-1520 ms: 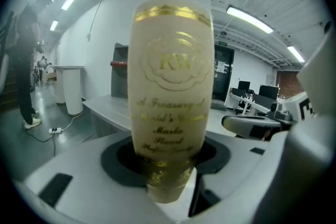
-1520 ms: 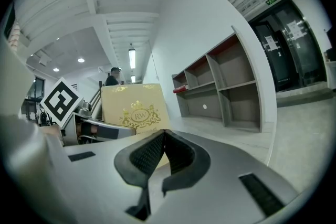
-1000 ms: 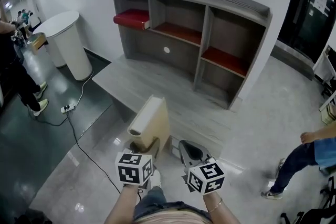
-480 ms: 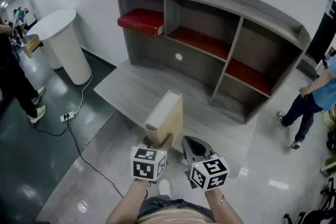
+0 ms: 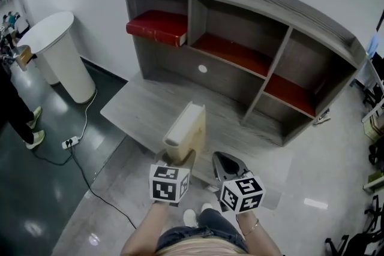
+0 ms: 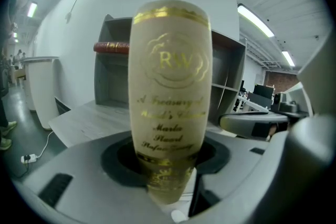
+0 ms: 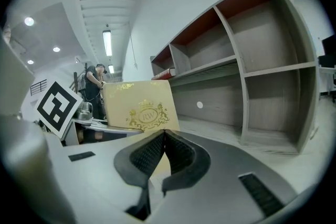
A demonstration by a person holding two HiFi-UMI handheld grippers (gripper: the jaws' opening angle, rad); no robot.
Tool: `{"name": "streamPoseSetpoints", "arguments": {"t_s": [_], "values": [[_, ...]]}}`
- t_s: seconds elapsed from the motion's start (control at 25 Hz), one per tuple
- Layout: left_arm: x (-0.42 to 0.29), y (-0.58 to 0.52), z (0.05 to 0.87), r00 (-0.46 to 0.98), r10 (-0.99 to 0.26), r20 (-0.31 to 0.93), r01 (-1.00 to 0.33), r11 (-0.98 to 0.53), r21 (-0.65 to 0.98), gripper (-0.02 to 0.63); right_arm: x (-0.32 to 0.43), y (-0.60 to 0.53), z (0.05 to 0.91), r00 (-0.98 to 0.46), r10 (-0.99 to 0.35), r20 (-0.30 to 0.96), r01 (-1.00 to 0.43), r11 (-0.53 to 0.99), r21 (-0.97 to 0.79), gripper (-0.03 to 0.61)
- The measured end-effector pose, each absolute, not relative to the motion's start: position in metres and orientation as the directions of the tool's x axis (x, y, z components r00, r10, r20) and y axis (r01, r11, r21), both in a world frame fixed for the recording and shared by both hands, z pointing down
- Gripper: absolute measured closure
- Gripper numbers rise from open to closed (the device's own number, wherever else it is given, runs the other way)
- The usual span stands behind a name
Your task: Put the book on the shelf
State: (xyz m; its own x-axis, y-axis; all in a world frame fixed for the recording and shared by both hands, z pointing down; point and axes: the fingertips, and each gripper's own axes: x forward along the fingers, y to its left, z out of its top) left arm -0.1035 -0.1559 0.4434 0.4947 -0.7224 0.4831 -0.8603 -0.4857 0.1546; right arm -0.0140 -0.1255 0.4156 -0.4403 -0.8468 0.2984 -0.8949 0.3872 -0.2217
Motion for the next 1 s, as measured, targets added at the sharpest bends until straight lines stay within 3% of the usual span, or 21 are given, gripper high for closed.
{"name": "streamPoseSetpoints", "arguments": {"t_s": [1.0], "values": [[-0.070, -0.336, 0.478, 0.460, -0.742, 0.488, -0.879, -0.459, 0.130, 0.391, 0.002, -0.293, 0.454, -0.471, -0.794, 0.384, -0.882, 0.421, -0.212, 0.569]]}}
